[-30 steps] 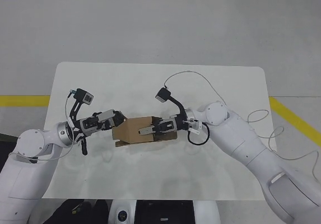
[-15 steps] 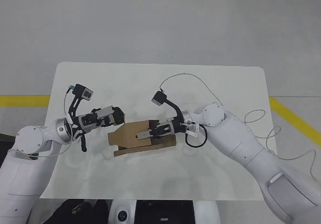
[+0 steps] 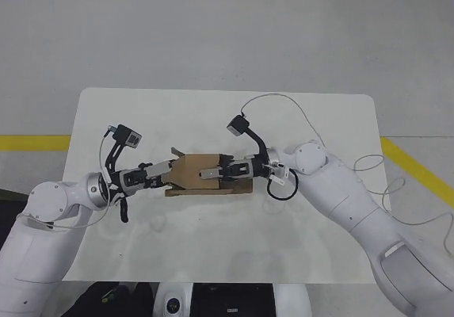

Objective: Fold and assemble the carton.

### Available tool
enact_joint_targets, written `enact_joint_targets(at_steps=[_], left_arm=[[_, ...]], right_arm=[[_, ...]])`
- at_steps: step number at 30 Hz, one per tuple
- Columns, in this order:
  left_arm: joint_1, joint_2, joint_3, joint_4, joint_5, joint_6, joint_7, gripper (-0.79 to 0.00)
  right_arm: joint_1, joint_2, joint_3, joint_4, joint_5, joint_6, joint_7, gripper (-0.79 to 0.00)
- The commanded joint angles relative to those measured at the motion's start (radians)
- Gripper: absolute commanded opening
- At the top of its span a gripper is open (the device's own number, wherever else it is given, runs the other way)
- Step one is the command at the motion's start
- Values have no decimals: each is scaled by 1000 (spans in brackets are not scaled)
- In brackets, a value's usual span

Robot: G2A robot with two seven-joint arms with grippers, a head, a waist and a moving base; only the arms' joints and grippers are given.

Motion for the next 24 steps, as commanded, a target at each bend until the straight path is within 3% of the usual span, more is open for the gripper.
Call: enact_joint_targets(at_steps=[1, 24], left_arm=[[2, 0, 7, -3, 7, 5, -2, 0], [30, -2, 15, -39, 13, 26, -7, 0]], right_arm=[[1, 0, 6, 5, -4, -8, -8, -785], [-12, -11, 82, 24, -61, -62, -77, -785]])
